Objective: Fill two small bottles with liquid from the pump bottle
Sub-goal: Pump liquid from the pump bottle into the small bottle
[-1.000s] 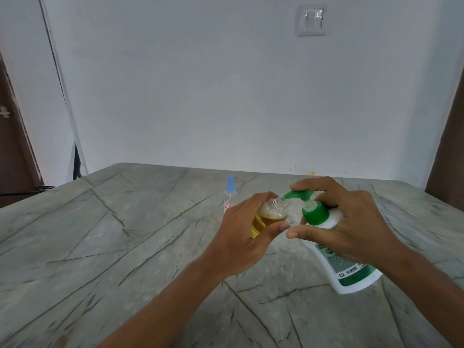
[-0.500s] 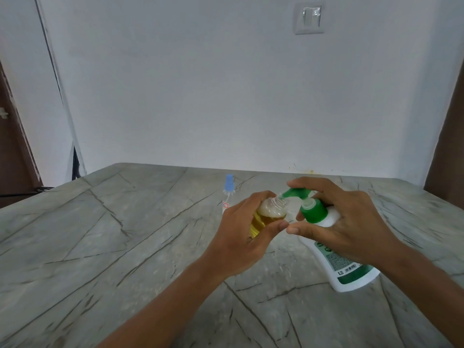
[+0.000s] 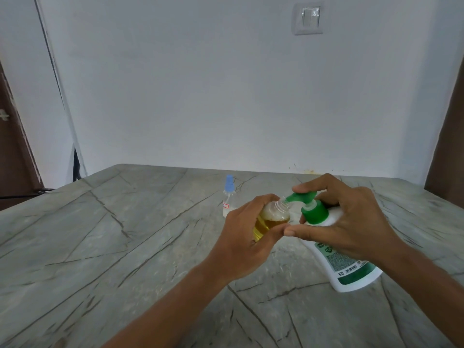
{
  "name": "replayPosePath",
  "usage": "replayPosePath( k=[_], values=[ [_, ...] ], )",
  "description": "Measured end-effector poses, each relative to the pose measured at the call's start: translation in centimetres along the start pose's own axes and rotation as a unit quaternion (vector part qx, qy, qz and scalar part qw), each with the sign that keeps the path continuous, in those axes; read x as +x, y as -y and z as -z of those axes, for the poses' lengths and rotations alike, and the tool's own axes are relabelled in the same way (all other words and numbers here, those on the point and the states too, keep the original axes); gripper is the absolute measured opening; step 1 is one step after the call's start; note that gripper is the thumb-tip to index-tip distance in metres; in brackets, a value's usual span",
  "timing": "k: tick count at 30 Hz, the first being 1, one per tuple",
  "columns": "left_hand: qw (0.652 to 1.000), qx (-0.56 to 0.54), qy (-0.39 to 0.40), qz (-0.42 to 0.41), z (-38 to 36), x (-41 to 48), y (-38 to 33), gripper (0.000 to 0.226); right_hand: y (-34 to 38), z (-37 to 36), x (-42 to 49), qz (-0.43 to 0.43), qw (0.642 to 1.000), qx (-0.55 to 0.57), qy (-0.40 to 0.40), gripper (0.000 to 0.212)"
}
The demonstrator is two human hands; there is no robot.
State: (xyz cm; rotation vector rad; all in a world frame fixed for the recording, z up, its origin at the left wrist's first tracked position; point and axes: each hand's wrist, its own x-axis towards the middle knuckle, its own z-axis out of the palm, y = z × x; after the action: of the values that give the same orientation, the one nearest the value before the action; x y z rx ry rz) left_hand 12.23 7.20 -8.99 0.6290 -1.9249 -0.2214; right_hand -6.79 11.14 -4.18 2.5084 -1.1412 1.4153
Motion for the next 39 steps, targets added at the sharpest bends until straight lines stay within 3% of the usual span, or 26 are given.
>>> replayPosePath(
  k=[12, 23, 39],
  values=[
    [1.000, -0.014, -0.006, 0.004, 0.21, 0.15, 0.02, 0.031, -0.50, -0.33, -0.09, -0.001, 1.000, -0.009, 0.027, 0.067],
    [1.000, -0.018, 0.001, -0.002, 0.25, 0.19, -0.29, 0.032, -0.82, -0.14, -0.05, 0.005, 1.000, 0.014, 0.000, 0.062],
    [1.000, -0.008, 0.005, 0.006, 0.15, 0.27, 0.09, 0.032, -0.59, -0.28, -0.06, 0.002, 1.000, -0.005, 0.021, 0.064]
  ],
)
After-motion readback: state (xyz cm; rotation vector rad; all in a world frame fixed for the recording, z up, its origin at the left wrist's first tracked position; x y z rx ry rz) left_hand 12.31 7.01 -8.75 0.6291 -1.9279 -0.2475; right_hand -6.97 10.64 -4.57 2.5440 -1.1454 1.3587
